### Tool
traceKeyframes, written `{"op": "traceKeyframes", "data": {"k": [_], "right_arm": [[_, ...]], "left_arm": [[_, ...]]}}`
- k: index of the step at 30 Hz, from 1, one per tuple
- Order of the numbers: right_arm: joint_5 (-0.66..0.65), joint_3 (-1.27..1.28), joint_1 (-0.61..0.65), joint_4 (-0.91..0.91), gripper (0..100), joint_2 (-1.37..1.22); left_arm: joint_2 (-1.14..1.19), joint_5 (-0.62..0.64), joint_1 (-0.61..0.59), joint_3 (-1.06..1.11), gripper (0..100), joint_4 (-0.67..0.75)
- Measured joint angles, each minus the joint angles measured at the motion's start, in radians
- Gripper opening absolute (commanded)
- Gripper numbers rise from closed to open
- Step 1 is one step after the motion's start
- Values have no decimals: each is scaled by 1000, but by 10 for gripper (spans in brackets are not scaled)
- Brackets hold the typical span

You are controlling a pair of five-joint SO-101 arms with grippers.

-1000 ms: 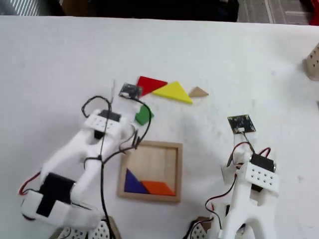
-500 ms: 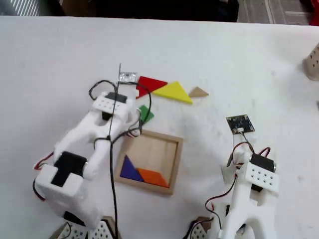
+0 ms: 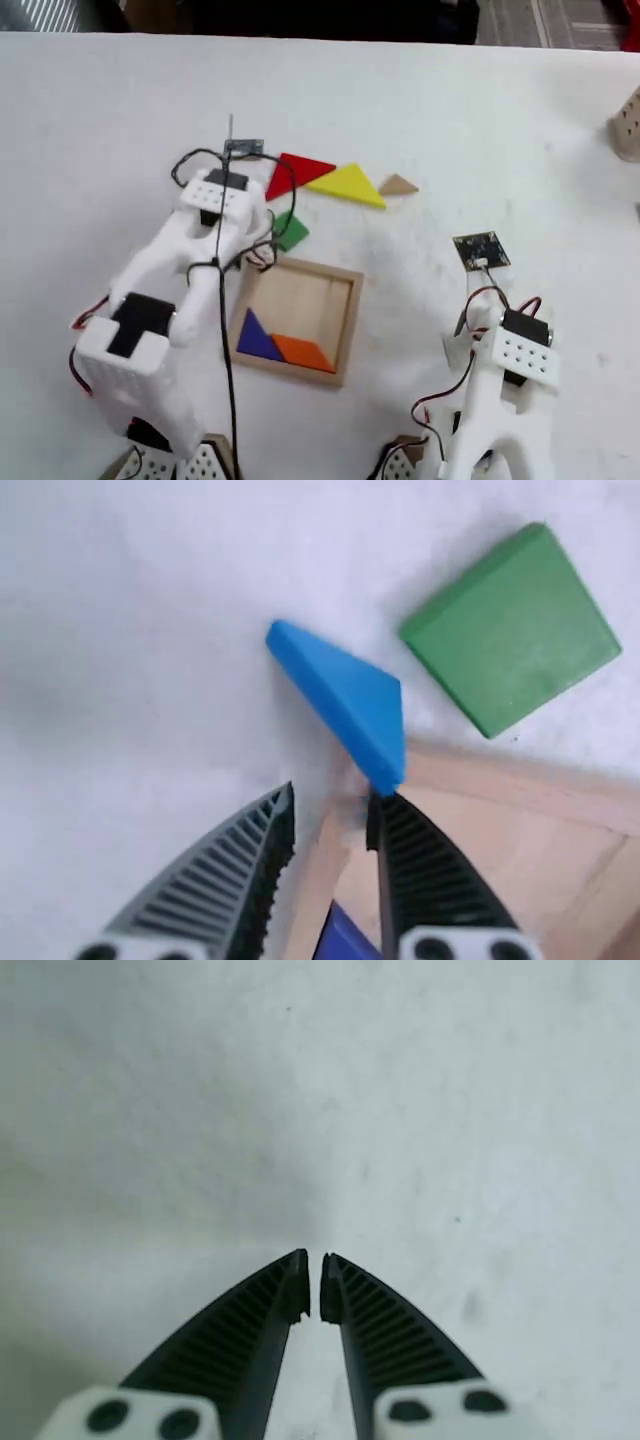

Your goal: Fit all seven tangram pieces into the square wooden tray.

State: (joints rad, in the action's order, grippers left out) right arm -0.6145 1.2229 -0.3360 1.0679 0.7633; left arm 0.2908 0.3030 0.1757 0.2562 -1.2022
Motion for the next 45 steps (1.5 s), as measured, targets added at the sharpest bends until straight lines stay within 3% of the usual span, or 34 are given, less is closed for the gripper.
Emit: {"op": "traceKeyframes", "data": {"k": [10,13,16,20,23,29,32,36,45], "right_arm": [[0,0,0,0,32,0],[0,0,0,0,32,0],[0,0,0,-15,32,0],[28,0,0,-29,32,0],[43,0,0,-55,32,0],[57,-44,2,-60,35,0],[114,-107,0,-61,86,0],[204,-195,-3,-55,149,0],[272,-342,-54,31,152,0]], "left_arm": [[-361,-170,28,181,136,-40],[-482,-222,-17,267,136,-26],[-542,-242,-115,377,136,78],[-528,-244,-261,479,136,284],[-474,-244,-322,479,136,354],[-296,-244,-364,393,136,368],[-224,-245,-365,334,136,354],[-207,-247,-365,298,136,318],[-206,-253,-367,293,136,316]]}}
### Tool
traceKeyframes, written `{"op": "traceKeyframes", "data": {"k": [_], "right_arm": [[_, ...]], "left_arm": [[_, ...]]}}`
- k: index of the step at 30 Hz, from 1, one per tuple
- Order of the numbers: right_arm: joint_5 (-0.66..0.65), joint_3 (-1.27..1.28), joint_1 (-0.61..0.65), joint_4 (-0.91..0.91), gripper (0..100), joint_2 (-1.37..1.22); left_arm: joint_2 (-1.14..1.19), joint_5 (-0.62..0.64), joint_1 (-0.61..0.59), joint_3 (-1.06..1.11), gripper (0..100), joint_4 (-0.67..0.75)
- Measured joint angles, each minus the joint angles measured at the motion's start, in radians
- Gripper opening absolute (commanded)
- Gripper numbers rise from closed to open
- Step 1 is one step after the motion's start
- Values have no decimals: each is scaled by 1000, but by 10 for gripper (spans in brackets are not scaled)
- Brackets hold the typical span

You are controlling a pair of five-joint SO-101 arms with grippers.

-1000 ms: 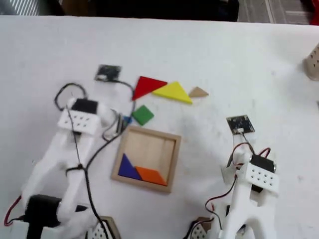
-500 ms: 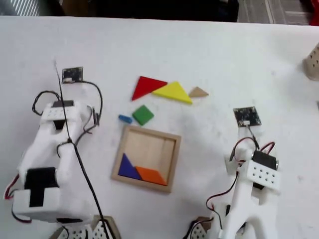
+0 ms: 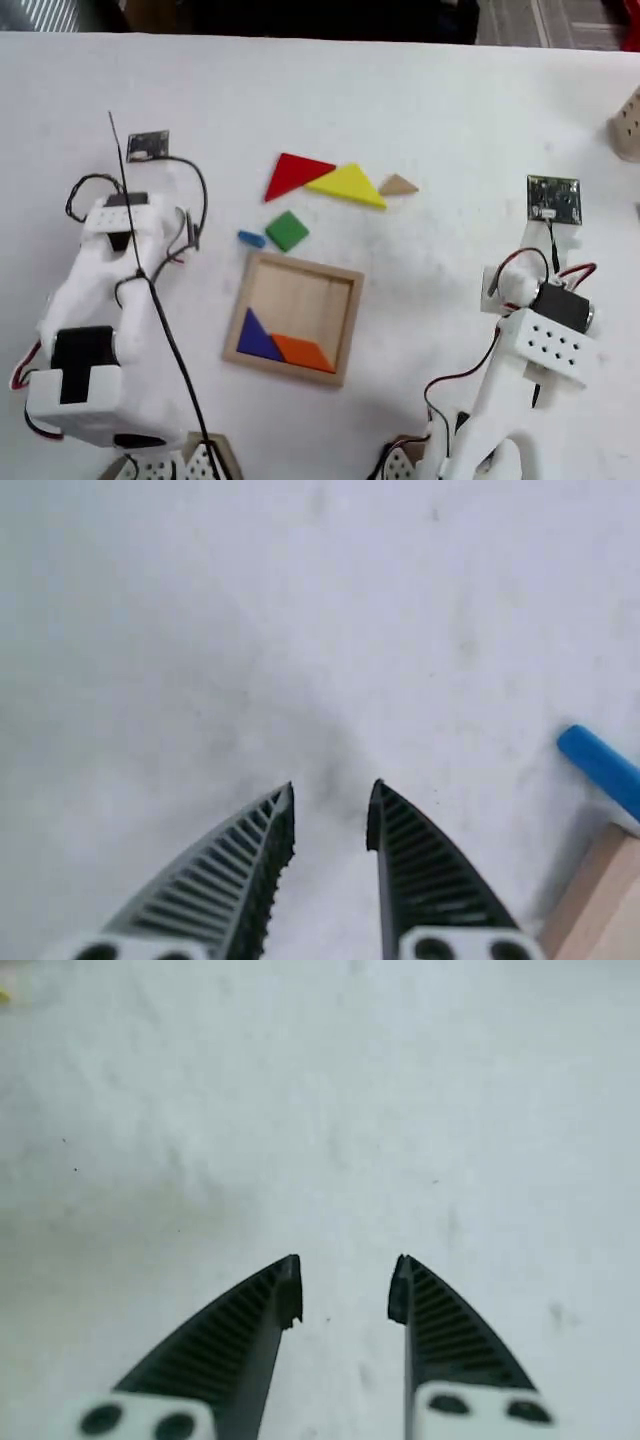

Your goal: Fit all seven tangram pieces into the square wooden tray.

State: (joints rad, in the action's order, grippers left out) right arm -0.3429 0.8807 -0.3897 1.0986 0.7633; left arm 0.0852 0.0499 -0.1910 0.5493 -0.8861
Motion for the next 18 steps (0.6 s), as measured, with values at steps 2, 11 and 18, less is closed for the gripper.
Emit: {"op": "traceKeyframes", "data": {"k": [2,11,18], "right_arm": [[0,-25,15,0,152,0],[-123,-176,244,0,156,-216],[-397,-423,399,9,156,-571]], "left_arm": [[0,0,-5,0,136,0],[2,0,-23,0,136,0],[2,0,-23,0,136,2]]}}
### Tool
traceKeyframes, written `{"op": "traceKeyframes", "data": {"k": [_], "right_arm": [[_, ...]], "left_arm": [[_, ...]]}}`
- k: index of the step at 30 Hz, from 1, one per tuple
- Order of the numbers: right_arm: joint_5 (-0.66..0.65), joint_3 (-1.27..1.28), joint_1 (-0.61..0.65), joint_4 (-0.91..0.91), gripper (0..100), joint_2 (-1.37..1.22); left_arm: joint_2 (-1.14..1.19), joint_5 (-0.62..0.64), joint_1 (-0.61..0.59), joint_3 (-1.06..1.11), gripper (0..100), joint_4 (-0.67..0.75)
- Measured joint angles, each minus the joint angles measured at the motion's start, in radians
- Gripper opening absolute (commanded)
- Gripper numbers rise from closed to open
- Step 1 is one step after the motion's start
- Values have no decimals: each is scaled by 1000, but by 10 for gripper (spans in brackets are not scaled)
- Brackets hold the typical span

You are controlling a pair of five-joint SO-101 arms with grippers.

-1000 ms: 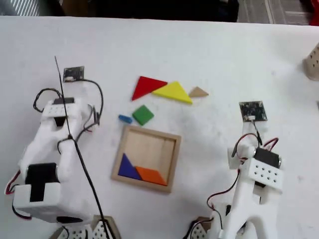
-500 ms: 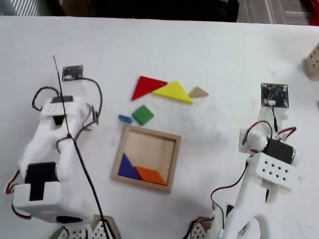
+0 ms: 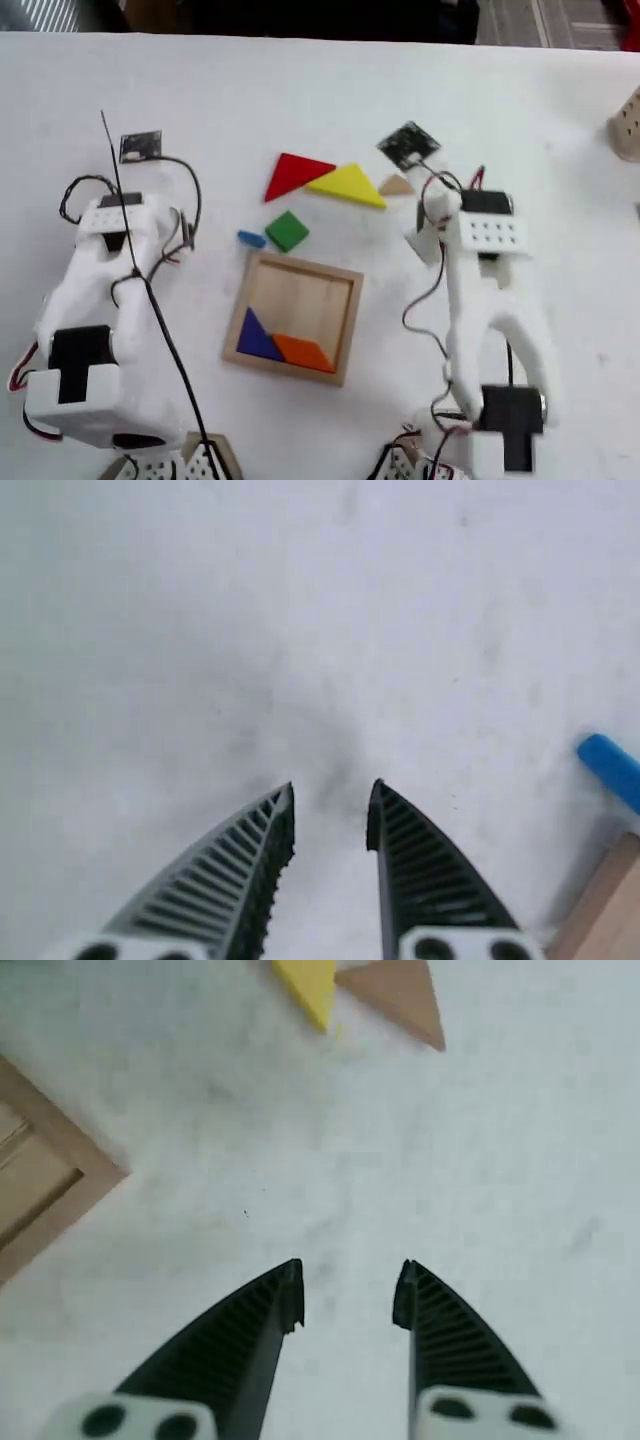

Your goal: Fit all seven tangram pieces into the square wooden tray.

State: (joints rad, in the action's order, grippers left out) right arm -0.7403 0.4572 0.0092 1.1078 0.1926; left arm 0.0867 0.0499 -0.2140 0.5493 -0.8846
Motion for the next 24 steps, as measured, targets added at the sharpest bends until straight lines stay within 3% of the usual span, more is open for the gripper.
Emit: {"op": "traceKeyframes", "data": {"k": [11,14,18,24], "right_arm": [[-514,-537,26,279,157,-482],[-631,-658,26,331,220,-597],[-686,-825,26,371,310,-736],[-695,-1062,52,382,281,-919]], "left_arm": [[5,0,0,0,136,0],[5,2,0,0,136,0],[5,0,0,0,136,5],[5,-2,0,0,136,6]]}}
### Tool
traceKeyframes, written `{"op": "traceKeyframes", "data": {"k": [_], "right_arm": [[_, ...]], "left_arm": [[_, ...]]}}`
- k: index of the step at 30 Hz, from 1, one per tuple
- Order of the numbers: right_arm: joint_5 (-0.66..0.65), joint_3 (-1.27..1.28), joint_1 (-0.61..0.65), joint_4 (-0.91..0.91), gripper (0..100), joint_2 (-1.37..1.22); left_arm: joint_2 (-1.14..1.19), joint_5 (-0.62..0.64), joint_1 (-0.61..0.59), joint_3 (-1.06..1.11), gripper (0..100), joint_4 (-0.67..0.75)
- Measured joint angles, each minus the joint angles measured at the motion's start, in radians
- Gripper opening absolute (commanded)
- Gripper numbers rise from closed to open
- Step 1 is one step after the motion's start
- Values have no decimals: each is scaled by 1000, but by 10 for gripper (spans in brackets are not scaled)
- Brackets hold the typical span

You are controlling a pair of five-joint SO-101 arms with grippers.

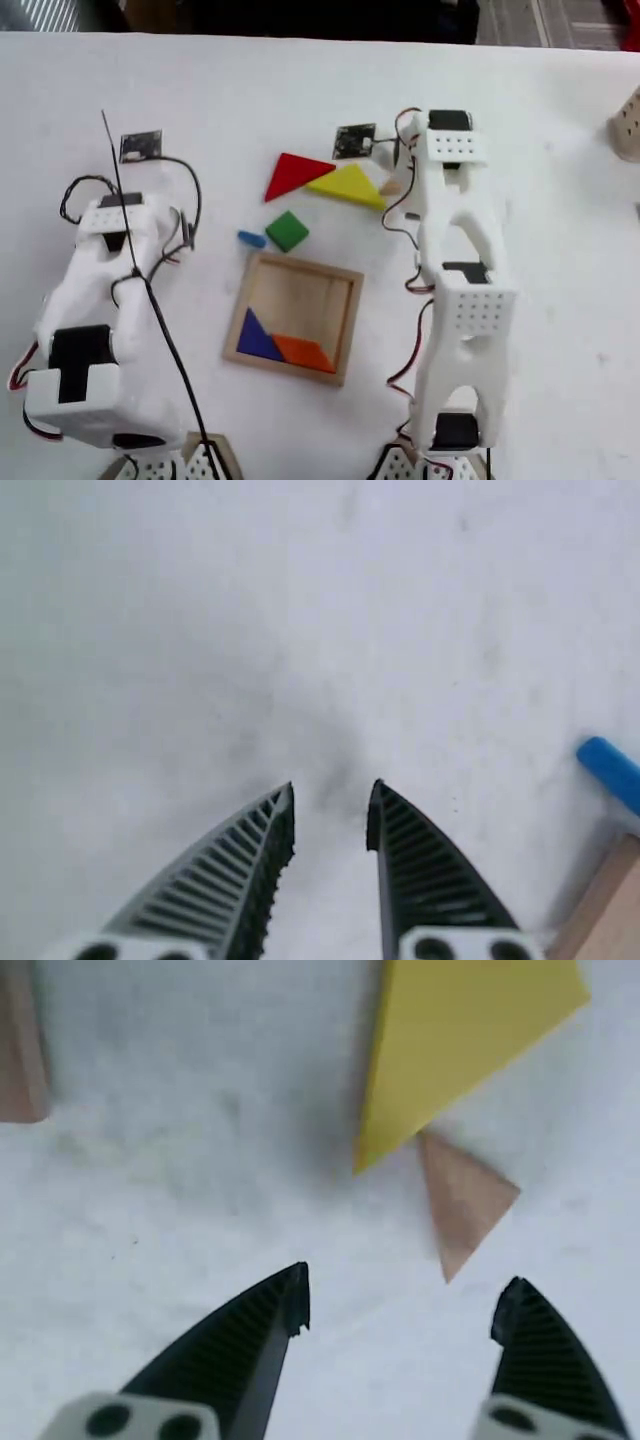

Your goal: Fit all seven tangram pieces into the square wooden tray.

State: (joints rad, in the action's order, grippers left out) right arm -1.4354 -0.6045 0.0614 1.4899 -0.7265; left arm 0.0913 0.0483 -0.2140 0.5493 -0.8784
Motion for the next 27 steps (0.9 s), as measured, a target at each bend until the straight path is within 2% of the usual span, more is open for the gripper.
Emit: {"op": "traceKeyframes", "data": {"k": [7,15,18,22,25,27], "right_arm": [[-3,-249,38,5,280,-213],[-3,-516,52,104,279,-393],[-5,-588,52,107,209,-440],[-5,-667,52,115,6,-494],[-5,-727,52,117,63,-514],[-5,-753,44,123,50,-519]], "left_arm": [[0,0,0,0,136,0],[0,0,0,0,136,5],[0,0,0,0,136,6],[0,0,0,0,136,6],[0,0,0,0,136,6],[0,0,0,0,136,6]]}}
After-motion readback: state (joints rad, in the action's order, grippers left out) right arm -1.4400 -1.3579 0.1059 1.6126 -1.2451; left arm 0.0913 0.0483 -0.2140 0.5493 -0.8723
